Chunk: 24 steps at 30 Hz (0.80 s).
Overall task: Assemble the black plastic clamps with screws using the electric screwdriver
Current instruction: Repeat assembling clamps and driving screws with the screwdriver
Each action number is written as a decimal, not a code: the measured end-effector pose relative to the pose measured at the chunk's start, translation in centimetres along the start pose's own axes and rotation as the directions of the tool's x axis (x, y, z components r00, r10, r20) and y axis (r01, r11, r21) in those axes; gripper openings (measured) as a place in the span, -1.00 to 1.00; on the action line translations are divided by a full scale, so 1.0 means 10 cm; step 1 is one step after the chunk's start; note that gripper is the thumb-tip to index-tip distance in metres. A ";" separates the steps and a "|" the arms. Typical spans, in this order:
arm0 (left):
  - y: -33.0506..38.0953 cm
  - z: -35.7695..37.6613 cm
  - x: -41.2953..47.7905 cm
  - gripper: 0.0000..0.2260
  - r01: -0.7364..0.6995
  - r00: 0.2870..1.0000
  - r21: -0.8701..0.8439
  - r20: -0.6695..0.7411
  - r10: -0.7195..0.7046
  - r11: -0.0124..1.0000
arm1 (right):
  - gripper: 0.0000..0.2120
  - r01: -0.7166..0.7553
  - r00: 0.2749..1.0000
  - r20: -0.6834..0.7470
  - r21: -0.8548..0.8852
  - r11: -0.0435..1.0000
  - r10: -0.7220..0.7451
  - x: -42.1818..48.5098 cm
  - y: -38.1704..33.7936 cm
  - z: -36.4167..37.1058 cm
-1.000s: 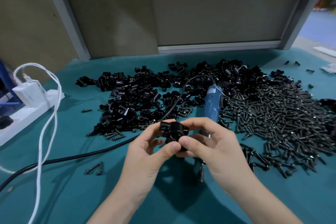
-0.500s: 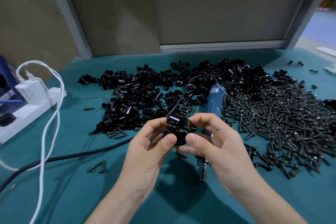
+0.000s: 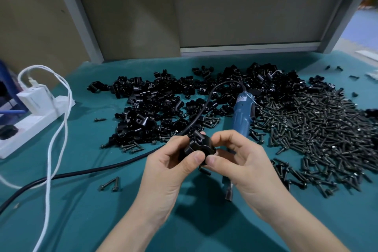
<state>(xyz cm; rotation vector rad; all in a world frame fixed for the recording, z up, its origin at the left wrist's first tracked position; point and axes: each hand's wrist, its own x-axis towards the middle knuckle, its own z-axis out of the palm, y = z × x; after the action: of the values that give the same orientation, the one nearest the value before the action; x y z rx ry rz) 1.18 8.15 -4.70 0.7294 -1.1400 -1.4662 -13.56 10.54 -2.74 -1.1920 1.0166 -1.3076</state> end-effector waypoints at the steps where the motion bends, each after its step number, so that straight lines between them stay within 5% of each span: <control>1: -0.01 0.00 0.00 -0.50 0.000 1.000 0.008 -0.002 0.001 1.000 | -0.82 -0.001 1.000 0.005 -0.001 1.000 0.001 0.00 0.00 0.00; 12: -0.02 -0.01 0.01 -0.50 0.014 1.000 -0.013 0.010 -0.014 1.000 | -0.81 -0.030 0.999 0.041 0.018 0.999 0.029 0.01 0.04 -0.04; 17: 0.03 0.00 0.02 -0.53 0.025 0.997 -0.056 0.070 -0.021 0.998 | -0.76 -0.156 0.979 0.176 0.321 0.934 0.103 0.00 -0.02 -0.05; 24: 0.09 0.00 0.01 -0.48 0.128 0.971 -0.066 0.209 -0.112 0.990 | -0.72 -0.287 0.942 0.263 0.311 0.906 0.208 0.02 -0.03 -0.11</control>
<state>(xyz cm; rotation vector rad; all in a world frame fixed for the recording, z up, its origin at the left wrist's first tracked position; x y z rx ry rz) 1.47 8.12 -3.85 0.6115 -1.2018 -1.7105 -14.67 10.28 -2.58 -0.8840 0.7112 -1.0665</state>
